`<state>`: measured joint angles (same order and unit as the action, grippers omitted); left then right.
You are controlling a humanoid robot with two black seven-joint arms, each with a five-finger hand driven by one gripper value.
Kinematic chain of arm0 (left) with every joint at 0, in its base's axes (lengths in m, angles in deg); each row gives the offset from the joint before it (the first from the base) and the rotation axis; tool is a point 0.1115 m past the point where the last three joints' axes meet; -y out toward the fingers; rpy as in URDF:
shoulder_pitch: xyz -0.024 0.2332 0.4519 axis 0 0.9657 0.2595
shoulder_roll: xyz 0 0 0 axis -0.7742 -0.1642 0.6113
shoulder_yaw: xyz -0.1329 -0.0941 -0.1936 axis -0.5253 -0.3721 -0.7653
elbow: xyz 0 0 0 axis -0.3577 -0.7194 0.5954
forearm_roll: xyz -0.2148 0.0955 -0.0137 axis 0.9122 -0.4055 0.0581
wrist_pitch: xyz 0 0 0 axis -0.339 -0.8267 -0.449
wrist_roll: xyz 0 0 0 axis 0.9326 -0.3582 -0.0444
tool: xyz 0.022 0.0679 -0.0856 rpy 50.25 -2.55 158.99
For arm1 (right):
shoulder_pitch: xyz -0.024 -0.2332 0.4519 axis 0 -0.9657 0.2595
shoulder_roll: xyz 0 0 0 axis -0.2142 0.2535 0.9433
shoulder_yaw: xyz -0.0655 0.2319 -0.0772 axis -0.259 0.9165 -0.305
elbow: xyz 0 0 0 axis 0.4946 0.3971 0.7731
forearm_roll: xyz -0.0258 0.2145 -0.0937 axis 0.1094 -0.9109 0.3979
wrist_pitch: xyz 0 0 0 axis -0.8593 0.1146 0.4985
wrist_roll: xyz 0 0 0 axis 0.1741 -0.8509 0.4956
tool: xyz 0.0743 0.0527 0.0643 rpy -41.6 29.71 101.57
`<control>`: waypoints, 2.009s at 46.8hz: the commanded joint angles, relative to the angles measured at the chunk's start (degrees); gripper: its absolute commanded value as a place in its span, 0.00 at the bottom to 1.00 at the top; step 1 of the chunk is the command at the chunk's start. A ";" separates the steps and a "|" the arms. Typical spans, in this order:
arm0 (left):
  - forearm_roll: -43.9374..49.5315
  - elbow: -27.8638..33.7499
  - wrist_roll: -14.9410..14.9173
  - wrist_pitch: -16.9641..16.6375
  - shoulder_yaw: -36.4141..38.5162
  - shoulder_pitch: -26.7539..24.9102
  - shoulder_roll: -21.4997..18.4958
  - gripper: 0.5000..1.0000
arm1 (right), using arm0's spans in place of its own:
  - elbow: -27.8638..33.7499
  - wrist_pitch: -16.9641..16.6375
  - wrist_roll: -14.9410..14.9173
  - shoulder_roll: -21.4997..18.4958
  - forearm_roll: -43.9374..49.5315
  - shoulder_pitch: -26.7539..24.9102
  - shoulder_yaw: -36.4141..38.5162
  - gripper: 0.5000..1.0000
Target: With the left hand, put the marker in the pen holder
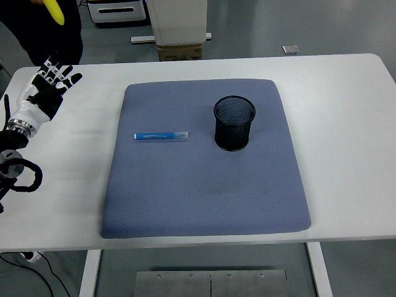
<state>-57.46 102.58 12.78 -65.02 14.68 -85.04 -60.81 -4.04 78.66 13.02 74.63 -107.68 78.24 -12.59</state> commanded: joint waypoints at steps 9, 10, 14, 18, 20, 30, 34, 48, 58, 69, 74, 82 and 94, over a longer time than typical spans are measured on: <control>-0.17 -0.09 -0.07 -0.12 0.01 -0.02 -0.08 1.00 | 0.00 0.01 0.00 0.00 0.00 0.01 0.00 1.00; -0.17 -0.09 -0.07 -0.03 0.01 -0.02 -0.08 1.00 | 0.00 0.01 0.00 0.00 0.00 0.01 0.00 1.00; -0.17 -0.09 -0.07 -0.03 0.01 0.07 0.00 1.00 | 0.00 0.01 0.00 0.00 0.00 -0.08 0.00 1.00; -0.17 0.00 -0.07 -0.03 0.01 0.16 0.27 1.00 | 0.00 0.01 0.00 0.00 0.00 0.01 0.00 1.00; -0.08 0.00 -0.07 -0.03 0.01 0.25 0.44 1.00 | 0.00 0.01 0.00 0.00 0.00 0.01 0.00 1.00; -0.17 -0.09 -0.24 0.06 0.01 0.16 0.44 1.00 | 0.00 0.01 0.00 0.00 0.00 0.01 0.00 1.00; -0.43 -0.09 -0.24 -0.03 0.01 0.25 0.53 1.00 | 0.00 0.01 0.00 0.00 0.00 0.01 0.00 1.00; -0.61 -0.09 -0.24 -0.03 0.01 0.25 0.62 1.00 | 0.00 0.01 0.00 0.00 0.00 0.01 0.00 1.00; -0.87 -0.09 -0.33 0.15 0.01 -1.34 -0.08 1.00 | 0.00 0.01 0.00 0.00 0.00 -0.08 0.00 1.00; -0.79 -0.09 -0.51 4.63 0.01 -1.60 -0.17 1.00 | 0.00 0.01 0.00 0.00 0.00 0.01 0.00 1.00; -0.87 -0.09 -0.51 4.63 0.18 -2.21 0.18 1.00 | 0.00 0.01 0.00 0.00 0.00 0.01 0.00 1.00; -2.97 0.00 -1.21 4.72 1.85 -5.02 0.27 1.00 | 0.00 0.01 0.00 0.00 0.00 0.01 0.00 1.00; -4.83 0.96 -5.51 1.82 18.10 -13.46 1.32 1.00 | 0.00 0.01 0.00 0.00 0.00 0.01 0.00 1.00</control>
<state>-62.37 103.35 9.28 -61.55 27.04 -95.88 -60.17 -4.05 78.65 13.01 74.63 -107.68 78.26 -12.58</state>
